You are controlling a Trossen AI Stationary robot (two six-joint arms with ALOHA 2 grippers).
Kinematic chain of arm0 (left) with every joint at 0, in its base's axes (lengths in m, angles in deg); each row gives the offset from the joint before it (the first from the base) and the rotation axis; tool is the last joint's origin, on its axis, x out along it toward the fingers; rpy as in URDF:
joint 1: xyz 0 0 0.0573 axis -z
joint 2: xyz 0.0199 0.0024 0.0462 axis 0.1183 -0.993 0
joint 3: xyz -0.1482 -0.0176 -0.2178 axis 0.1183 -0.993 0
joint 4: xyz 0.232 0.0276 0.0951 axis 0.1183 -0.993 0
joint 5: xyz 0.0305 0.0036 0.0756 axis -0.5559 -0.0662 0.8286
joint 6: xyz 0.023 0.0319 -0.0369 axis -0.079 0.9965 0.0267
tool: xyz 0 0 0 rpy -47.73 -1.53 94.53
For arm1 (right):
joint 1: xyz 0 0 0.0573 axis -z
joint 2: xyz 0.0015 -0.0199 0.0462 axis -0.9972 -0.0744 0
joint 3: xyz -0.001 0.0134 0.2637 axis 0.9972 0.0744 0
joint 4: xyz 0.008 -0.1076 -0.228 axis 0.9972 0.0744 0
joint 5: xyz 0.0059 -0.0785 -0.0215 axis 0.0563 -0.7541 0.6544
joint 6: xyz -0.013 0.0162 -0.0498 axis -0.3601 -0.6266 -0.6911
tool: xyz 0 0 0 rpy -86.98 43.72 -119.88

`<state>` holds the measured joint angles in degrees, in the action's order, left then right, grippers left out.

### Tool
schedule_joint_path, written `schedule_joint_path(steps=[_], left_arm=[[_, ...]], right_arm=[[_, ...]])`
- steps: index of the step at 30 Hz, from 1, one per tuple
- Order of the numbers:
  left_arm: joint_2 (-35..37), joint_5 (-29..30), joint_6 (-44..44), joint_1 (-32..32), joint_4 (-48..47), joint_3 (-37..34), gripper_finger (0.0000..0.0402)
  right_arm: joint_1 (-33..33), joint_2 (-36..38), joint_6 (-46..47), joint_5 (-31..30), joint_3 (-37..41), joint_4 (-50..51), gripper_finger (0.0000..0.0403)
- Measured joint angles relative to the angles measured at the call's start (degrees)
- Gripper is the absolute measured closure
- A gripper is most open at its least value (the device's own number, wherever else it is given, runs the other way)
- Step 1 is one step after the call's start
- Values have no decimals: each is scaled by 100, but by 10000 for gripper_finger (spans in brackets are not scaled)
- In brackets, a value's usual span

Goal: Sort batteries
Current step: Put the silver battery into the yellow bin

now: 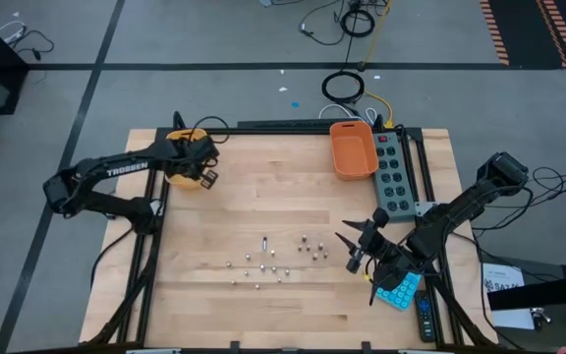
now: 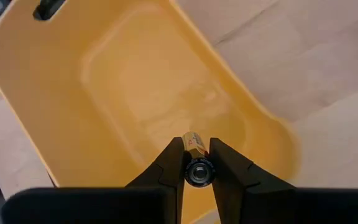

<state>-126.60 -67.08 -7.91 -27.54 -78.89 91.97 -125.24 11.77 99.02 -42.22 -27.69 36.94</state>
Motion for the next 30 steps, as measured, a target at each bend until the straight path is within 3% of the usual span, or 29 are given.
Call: schedule_joint_path(steps=[6, 9, 13, 18, 23, 30], left_arm=[[1, -94, 175, -19, -39, 122, 218], [44, -183, 368, -16, -37, 281, 185], [324, -454, 548, 172, -33, 460, 184], [899, -1010, 588, 962, -33, 509, 205], [1219, -1068, 89, 2295, 25, 509, 215], [1131, -356, -918, 4401, 344, 509, 215]], right_arm=[[-12, 0, -18, 29, 1, -21, 229], [-64, 0, -16, 32, 0, -27, 229], [-125, 0, -16, 32, 0, -63, 229], [-122, 0, 2, 27, 0, -90, 229], [-122, 0, 126, 27, 0, -116, 229], [-185, 0, -9, 21, -2, -356, 229]])
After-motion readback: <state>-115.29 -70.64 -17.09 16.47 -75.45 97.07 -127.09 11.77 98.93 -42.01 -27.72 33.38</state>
